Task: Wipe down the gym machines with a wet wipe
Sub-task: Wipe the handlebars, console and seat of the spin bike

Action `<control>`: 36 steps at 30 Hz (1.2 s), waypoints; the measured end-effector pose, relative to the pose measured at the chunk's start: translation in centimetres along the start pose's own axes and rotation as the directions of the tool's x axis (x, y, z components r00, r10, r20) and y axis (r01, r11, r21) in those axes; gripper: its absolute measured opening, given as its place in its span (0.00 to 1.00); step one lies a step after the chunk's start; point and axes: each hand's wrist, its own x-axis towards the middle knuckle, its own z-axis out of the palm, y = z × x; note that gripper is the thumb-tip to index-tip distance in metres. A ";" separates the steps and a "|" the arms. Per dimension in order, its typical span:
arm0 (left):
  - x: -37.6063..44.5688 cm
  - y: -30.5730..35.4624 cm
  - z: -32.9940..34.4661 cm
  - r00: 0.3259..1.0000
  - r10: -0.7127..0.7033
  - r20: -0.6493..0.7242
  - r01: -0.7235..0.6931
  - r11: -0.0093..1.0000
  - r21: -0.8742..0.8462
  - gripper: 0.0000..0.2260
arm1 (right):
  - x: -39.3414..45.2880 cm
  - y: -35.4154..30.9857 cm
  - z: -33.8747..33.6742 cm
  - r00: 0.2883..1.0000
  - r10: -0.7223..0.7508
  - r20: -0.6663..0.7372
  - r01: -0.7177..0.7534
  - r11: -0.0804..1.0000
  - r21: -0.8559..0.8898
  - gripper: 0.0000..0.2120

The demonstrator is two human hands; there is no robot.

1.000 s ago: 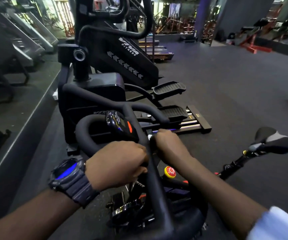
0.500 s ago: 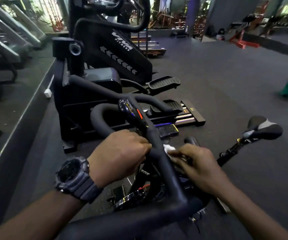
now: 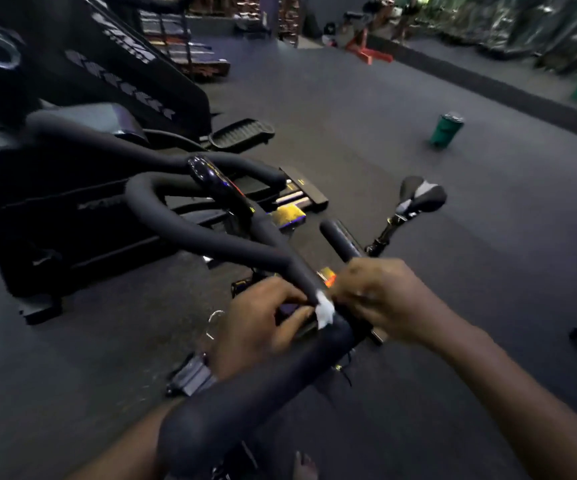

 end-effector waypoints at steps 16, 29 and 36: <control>1.7 2.7 0.0 0.487 -0.812 0.321 0.453 -0.079 -0.888 0.17 | 6.4 -3.7 2.3 0.961 0.077 0.266 0.033 0.922 -0.387 0.04; 0.8 2.5 0.9 0.682 -0.730 0.050 0.568 0.485 -0.666 0.10 | 2.4 0.6 0.8 0.912 0.380 0.153 -0.368 0.924 -0.103 0.09; 0.9 2.8 1.1 0.724 -0.690 0.009 0.554 0.574 -0.603 0.09 | 6.0 2.2 1.4 0.872 0.344 0.349 -0.396 0.914 0.089 0.07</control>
